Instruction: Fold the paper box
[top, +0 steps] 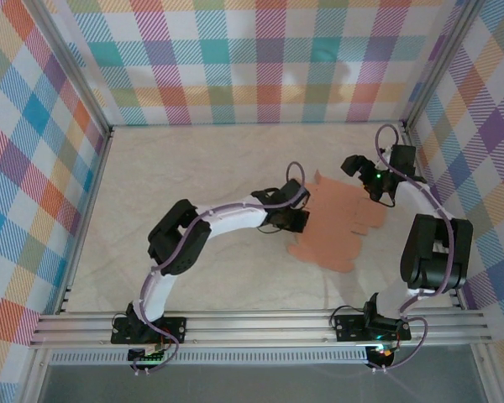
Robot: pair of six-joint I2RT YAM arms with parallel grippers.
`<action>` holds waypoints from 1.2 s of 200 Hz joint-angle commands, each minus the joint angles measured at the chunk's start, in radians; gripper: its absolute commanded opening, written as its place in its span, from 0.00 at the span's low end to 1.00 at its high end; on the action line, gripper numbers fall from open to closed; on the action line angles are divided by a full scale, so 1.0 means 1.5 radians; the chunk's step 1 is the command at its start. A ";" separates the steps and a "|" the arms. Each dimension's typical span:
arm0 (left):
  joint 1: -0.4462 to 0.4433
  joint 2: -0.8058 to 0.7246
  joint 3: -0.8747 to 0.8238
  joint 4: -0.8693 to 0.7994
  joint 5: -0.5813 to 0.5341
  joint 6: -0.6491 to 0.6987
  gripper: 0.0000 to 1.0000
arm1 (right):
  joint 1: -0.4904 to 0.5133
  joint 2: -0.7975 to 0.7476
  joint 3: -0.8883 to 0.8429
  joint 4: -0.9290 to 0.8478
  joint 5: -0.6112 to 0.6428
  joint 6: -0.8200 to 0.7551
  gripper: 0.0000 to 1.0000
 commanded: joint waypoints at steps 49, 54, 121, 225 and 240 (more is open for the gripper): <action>0.132 -0.096 -0.059 -0.086 0.064 0.492 0.00 | 0.007 -0.019 -0.010 -0.003 -0.098 -0.304 1.00; 0.142 -0.105 -0.072 -0.070 0.075 0.499 0.00 | 0.006 -0.014 -0.006 -0.015 -0.115 -0.316 1.00; 0.213 -0.221 -0.227 0.128 0.187 0.560 0.00 | 0.007 0.045 0.015 -0.077 -0.268 -0.262 1.00; 0.245 -0.351 -0.319 0.207 0.266 0.591 0.00 | 0.007 0.052 -0.020 0.002 -0.261 -0.176 1.00; 0.251 -0.355 -0.322 0.202 0.279 0.598 0.00 | 0.007 0.045 -0.024 0.008 -0.280 -0.196 1.00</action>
